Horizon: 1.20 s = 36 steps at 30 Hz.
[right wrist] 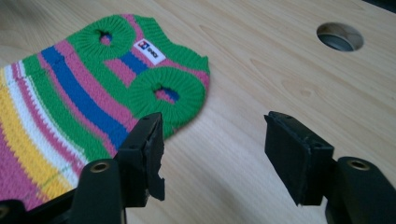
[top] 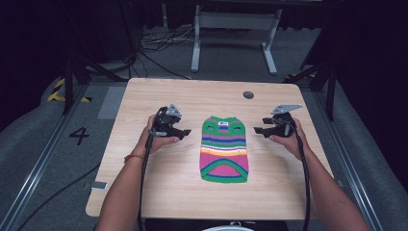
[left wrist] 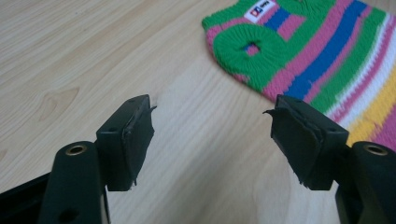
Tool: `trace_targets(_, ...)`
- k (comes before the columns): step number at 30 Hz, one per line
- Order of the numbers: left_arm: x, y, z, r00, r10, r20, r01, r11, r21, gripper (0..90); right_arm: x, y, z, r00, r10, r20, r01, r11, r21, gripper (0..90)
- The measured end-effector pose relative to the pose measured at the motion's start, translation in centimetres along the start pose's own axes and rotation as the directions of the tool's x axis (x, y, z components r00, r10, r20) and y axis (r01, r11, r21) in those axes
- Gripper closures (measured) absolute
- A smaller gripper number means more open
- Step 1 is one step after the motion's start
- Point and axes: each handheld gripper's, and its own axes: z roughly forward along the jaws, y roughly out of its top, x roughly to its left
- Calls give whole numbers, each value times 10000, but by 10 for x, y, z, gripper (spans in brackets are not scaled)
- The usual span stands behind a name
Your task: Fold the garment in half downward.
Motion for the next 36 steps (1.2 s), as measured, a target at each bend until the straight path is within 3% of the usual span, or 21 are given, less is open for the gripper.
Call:
trace_targets(5,3,15,21,10000,81,10,-82,9999,144,355,-1,13,15,9999,-94,-56,95,9999,106,432)
trace_targets(10,4,34,46,9994,-175,294,173,9998,51,385,-2,24,37,9997,-230,43,228,9989,415,473)
trace_targets(15,1,42,69,9998,-195,33,195,9997,163,420,-2,28,55,9998,-189,17,187,9977,651,497)
trace_targets(17,-1,44,76,9991,-393,133,390,9990,238,422,-2,29,59,9998,-180,-13,181,9979,621,520)
trace_targets(23,4,47,87,9961,-840,-269,845,9962,218,464,-1,33,71,10000,-61,-28,63,9983,581,565)
trace_targets(26,8,49,92,9914,-1239,-420,1245,9922,96,471,1,33,80,10000,-38,33,36,9986,523,593)
trace_targets(31,8,49,98,9916,-1274,-209,1279,9915,233,469,0,31,89,9999,130,25,-131,9980,614,600)
trace_targets(33,8,49,100,9925,-1201,-247,1207,9924,258,474,-2,30,91,9992,406,-21,-404,9980,486,589)
trace_targets(36,7,48,99,9938,-1101,-145,1105,9934,301,497,-4,28,93,9974,652,-295,-632,9958,667,597)
